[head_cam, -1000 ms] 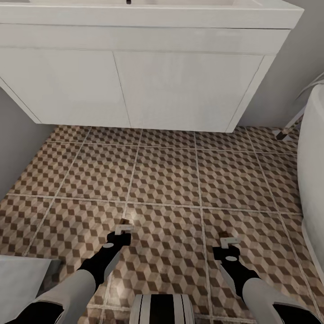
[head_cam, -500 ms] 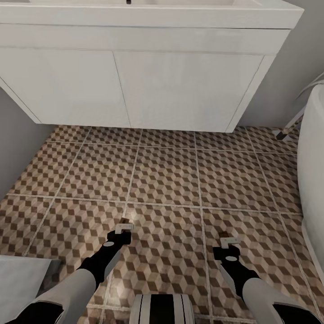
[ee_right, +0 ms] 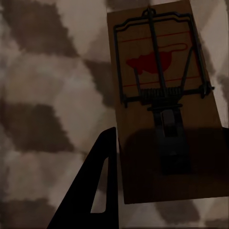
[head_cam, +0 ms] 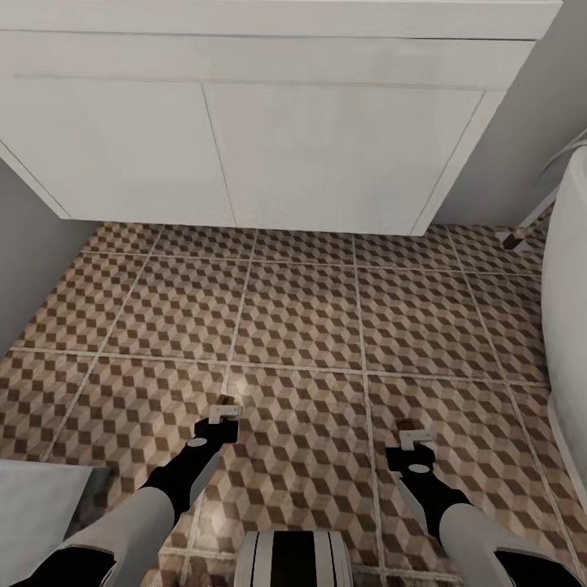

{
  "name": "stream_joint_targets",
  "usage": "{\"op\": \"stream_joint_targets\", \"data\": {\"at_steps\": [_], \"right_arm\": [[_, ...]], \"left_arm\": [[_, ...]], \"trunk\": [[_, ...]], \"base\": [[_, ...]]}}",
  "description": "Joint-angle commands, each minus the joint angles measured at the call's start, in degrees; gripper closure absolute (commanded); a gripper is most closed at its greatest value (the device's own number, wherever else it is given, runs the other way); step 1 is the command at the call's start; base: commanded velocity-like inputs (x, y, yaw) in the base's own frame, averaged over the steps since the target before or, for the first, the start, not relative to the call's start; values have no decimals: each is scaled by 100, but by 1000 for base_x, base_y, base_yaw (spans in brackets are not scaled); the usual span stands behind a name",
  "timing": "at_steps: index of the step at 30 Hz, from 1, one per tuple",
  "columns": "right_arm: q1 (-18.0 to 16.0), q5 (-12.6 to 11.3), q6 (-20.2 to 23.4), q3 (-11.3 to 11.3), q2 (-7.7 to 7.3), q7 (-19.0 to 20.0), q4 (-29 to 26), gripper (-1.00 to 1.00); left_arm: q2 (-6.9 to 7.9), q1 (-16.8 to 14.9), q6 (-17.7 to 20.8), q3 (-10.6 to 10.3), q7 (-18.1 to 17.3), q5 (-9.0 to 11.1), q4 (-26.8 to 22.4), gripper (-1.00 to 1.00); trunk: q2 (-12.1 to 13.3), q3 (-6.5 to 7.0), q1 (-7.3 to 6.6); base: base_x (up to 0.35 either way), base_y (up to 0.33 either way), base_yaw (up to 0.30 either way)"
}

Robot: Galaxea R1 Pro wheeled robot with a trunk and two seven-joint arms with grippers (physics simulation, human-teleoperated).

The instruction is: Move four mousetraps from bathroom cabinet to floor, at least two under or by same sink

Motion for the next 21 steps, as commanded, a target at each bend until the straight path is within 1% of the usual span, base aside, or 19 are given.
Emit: {"op": "stream_joint_targets", "data": {"at_steps": [1, 7, 14, 21], "right_arm": [[-4, 46, -27, -48, 3, 3, 8, 100], [-4, 46, -27, -48, 3, 7, 2, 100], [-4, 54, -27, -48, 3, 6, -21, 100], [-4, 55, -25, -41, 3, 19, -212, 100]], "left_arm": [[5, -1, 13, -45, 38, 37, -2, 100], [7, -1, 11, -41, 37, 48, 8, 100], [8, -1, 11, -46, 33, 49, 13, 100], [5, -1, 4, -48, 30, 42, 13, 100]], "trunk": [[-3, -26, 1], [-11, -159, 17], [-11, -159, 17], [-11, -159, 17]], "base": [[0, 0, 0], [0, 0, 0], [0, 0, 0], [0, 0, 0]]}}
